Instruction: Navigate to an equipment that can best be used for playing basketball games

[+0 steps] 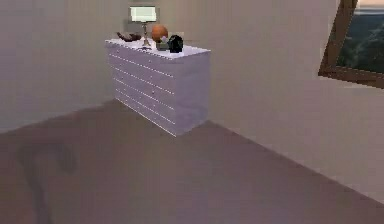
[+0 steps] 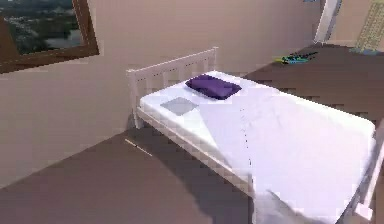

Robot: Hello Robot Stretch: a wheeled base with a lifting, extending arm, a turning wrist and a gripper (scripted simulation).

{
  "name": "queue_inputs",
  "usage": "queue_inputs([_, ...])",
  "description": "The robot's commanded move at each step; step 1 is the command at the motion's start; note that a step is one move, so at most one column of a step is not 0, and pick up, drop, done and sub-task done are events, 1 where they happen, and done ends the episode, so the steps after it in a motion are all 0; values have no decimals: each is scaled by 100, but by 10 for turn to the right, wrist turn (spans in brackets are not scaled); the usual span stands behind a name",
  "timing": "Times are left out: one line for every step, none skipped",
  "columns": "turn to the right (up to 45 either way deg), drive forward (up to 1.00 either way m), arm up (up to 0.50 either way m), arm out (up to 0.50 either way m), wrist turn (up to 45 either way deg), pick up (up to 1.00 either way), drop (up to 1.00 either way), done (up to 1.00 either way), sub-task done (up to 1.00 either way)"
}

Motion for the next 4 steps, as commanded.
queue_inputs([0,100,0,0,0,0,0,0,0])
queue_inputs([0,60,0,0,0,0,0,0,0])
queue_inputs([360,0,0,0,0,0,0,0,0])
queue_inputs([0,5,0,0,0,0,0,0,0])
